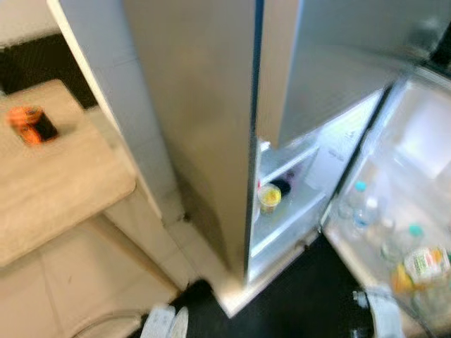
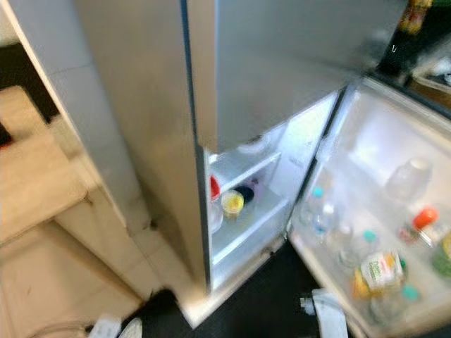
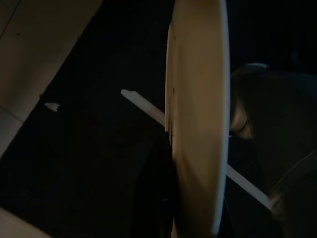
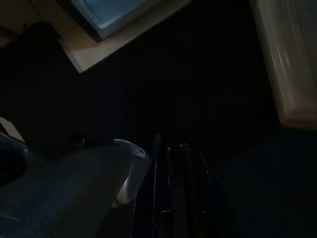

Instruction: Restocking fridge

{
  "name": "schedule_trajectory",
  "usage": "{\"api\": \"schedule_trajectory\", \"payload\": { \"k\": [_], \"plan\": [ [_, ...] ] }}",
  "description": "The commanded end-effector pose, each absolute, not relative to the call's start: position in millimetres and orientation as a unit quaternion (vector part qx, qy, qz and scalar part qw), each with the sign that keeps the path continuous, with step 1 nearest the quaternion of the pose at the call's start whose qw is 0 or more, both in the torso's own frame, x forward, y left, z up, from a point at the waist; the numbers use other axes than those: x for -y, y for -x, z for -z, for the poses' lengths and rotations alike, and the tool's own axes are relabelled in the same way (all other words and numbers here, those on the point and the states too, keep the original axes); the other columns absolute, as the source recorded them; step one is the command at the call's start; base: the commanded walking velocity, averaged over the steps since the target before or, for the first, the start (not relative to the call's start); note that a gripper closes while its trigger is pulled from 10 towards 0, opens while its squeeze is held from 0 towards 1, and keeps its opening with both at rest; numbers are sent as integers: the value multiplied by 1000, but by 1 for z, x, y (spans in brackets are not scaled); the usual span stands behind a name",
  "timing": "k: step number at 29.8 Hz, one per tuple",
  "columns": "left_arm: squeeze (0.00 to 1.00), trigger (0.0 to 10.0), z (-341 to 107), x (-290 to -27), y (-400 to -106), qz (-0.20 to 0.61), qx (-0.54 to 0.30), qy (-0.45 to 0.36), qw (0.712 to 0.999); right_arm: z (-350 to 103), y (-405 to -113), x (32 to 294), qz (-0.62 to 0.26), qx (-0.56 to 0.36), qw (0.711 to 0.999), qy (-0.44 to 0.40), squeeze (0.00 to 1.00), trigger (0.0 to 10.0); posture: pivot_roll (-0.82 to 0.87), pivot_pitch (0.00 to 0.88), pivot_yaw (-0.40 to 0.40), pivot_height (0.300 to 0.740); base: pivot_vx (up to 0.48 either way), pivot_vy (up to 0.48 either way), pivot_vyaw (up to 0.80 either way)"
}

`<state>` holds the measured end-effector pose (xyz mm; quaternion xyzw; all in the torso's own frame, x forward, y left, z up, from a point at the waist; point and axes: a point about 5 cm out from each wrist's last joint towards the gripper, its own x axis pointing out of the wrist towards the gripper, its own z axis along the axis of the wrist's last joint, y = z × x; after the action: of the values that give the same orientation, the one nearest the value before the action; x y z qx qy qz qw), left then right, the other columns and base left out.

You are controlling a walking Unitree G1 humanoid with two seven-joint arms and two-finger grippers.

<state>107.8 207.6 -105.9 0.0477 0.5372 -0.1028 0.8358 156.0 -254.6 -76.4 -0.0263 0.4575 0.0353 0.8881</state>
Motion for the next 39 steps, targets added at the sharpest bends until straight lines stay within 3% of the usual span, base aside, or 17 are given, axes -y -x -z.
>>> {"api": "schedule_trajectory", "payload": {
  "k": [1, 9, 39],
  "plan": [
    [0, 10000, 106, -207, -109, 103, -537, -45, 836, 78, -150, 257, -31, -467, 883, 29, 0, 10000, -28, 18, -14, 740, 0, 0, 719],
    [0, 10000, 106, -206, -109, 103, -540, -43, 834, 78, -152, 254, -30, -456, 889, 34, 0, 10000, -29, 15, -12, 740, 0, -35, 541],
    [0, 10000, 108, -206, -105, 101, -549, -41, 829, 74, -162, 252, -33, -443, 894, 55, 0, 10000, -33, 19, -9, 740, 0, -451, 0]
  ]
}}
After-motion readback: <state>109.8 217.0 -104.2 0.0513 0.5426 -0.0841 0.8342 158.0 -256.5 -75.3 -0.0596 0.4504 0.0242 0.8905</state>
